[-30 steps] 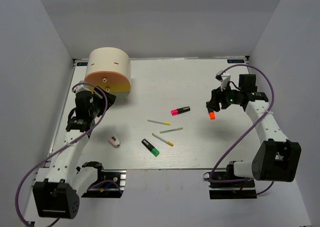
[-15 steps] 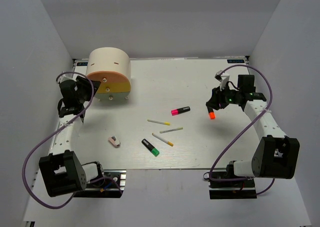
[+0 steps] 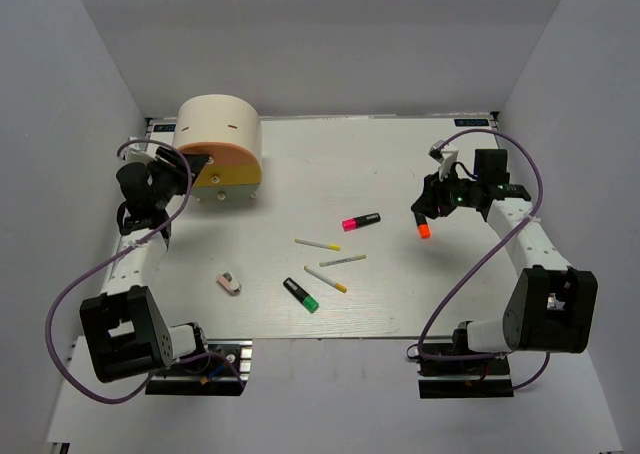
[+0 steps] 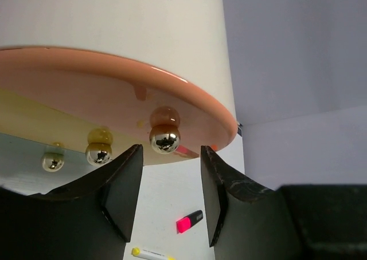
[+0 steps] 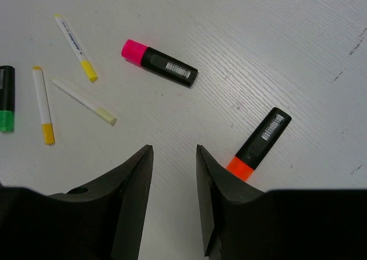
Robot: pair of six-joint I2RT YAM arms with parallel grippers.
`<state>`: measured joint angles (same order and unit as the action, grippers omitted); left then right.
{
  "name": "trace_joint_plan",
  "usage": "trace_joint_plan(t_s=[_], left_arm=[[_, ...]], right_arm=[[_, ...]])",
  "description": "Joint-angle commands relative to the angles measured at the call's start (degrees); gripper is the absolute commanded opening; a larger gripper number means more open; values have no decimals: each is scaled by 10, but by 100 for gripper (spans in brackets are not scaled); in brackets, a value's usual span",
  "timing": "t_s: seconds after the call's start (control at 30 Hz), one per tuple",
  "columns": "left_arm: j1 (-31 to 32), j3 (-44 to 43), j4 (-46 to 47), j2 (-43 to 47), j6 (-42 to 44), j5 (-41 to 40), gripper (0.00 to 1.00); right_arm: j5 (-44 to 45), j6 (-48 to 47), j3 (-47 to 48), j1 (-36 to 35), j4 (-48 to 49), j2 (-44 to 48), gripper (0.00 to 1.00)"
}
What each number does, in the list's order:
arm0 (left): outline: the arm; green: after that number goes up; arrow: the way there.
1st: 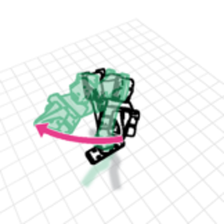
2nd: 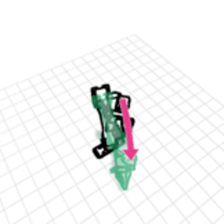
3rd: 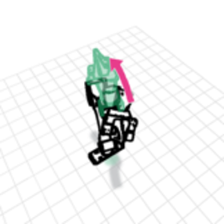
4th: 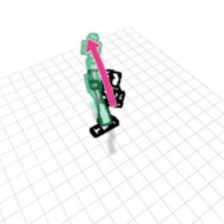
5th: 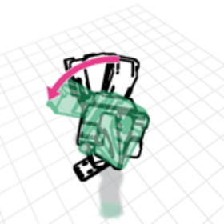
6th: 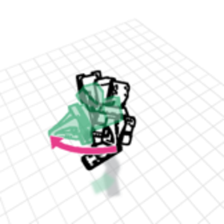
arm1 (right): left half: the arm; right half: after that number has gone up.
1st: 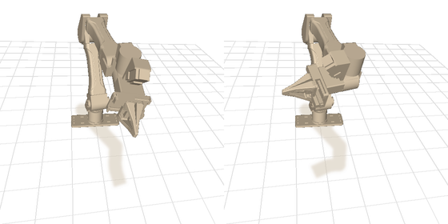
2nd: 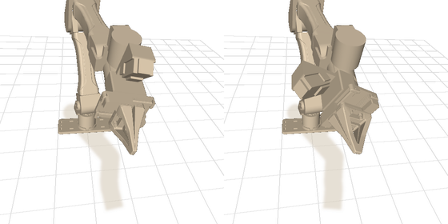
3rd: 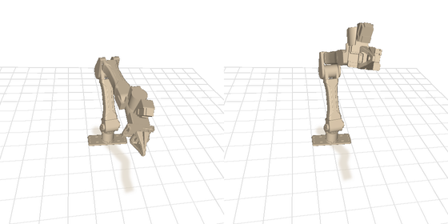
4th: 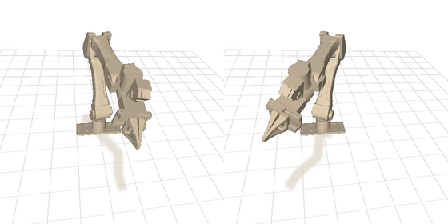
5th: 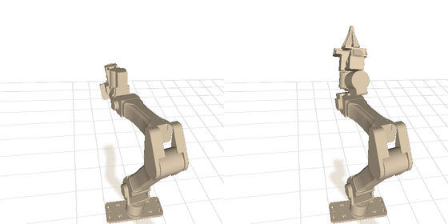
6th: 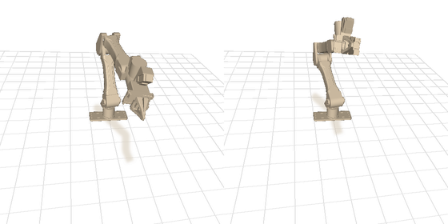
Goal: Sort the stationery into containers
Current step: Open the drawer in the storage box.
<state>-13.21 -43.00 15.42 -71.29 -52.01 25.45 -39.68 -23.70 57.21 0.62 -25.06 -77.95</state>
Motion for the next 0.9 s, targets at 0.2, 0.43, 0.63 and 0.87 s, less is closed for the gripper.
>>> trace_joint_plan(t_s=[0.2,0.43,0.63,0.87], left_arm=[[-4,20,57,-10,-19,28,55],[-4,20,77,-26,-24,22,54],[-4,25,101,-39,-30,22,50],[-4,25,123,-50,-41,28,49]], right_arm=[[-7,0,16,0,10,-4,42],[-9,1,12,0,11,-5,42],[-7,1,12,0,11,-4,42],[-6,-1,5,0,12,-5,42]])
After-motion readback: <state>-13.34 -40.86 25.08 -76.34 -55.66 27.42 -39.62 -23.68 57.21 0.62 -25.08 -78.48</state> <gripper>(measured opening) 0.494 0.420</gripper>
